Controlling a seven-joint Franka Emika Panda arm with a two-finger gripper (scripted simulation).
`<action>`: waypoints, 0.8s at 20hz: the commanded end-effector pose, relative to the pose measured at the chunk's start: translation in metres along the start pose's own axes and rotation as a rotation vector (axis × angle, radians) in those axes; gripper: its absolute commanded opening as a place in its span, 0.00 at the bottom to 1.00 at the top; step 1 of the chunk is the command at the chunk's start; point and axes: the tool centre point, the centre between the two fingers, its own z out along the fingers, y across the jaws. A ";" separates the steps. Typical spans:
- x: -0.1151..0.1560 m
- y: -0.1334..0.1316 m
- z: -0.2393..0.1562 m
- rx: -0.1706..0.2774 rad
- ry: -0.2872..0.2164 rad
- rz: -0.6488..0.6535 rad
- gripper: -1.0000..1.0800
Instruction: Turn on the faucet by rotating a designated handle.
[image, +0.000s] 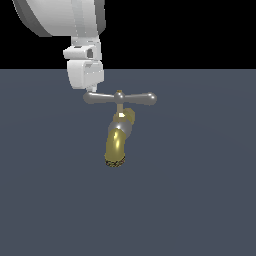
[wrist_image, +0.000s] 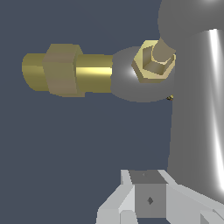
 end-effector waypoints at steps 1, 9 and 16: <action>0.000 0.011 0.000 -0.007 0.003 -0.001 0.00; -0.003 0.035 0.000 -0.007 0.003 -0.001 0.00; -0.005 0.056 0.000 -0.007 0.003 0.000 0.00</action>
